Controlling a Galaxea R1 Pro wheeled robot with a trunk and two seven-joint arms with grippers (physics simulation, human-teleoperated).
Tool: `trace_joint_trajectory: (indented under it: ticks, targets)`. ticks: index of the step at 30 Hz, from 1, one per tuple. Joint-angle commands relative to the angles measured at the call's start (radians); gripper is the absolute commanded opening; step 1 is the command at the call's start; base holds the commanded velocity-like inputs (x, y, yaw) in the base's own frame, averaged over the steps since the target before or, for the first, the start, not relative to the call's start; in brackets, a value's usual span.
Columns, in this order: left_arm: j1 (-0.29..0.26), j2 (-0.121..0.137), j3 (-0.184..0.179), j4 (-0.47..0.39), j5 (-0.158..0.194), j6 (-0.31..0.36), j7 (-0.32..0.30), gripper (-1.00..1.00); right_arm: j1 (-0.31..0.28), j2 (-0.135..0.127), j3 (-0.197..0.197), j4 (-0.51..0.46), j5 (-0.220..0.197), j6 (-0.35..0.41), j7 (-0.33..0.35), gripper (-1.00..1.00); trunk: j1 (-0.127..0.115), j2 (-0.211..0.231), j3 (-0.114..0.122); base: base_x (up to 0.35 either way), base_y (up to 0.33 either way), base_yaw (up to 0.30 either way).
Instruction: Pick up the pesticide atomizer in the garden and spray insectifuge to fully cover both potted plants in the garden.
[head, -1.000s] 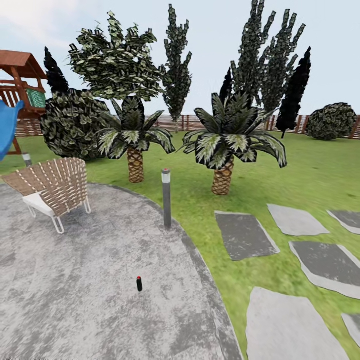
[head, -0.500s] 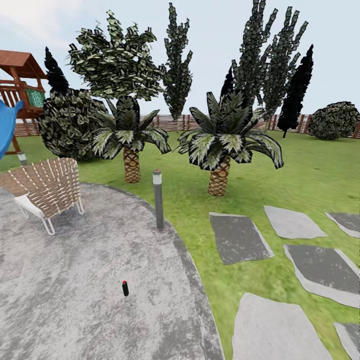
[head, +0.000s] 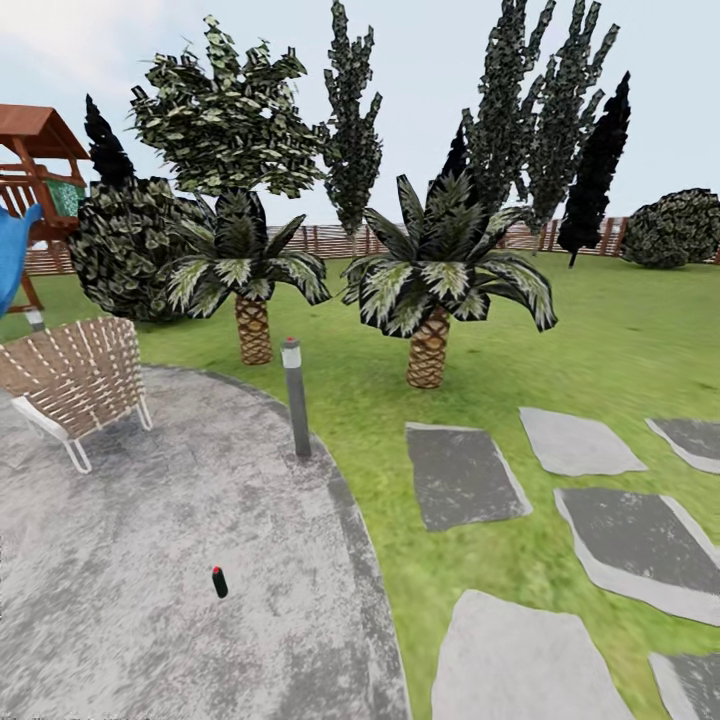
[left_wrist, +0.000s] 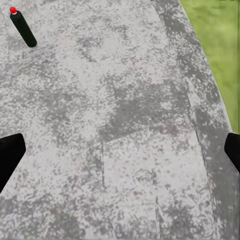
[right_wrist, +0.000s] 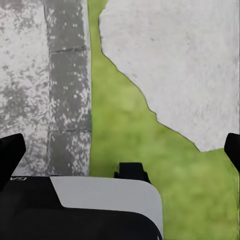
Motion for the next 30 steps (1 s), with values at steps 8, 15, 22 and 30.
trace_joint_trajectory:
  ticks: [8,15,22,30]
  targets:
    - [-0.001,0.000,0.000,0.001,0.000,-0.003,0.001,1.00,0.000,-0.001,-0.003,0.000,0.000,-0.003,0.001,1.00,0.000,0.000,-0.006,0.076,-0.340,0.211]
    - [-0.001,0.000,0.000,0.001,0.000,-0.002,0.001,1.00,0.000,0.000,-0.001,0.000,0.000,-0.003,0.000,1.00,0.000,0.000,-0.009,0.076,-0.340,0.226]
    - [-0.001,0.000,0.000,0.001,0.000,-0.003,0.002,1.00,0.000,-0.002,-0.003,0.000,0.000,-0.002,0.002,1.00,0.000,0.000,-0.009,0.076,-0.340,0.038]
    - [-0.001,0.000,0.001,0.001,0.000,-0.002,0.002,1.00,0.000,-0.001,-0.003,-0.002,-0.001,-0.004,0.002,1.00,0.000,0.000,-0.009,0.076,-0.340,0.002]
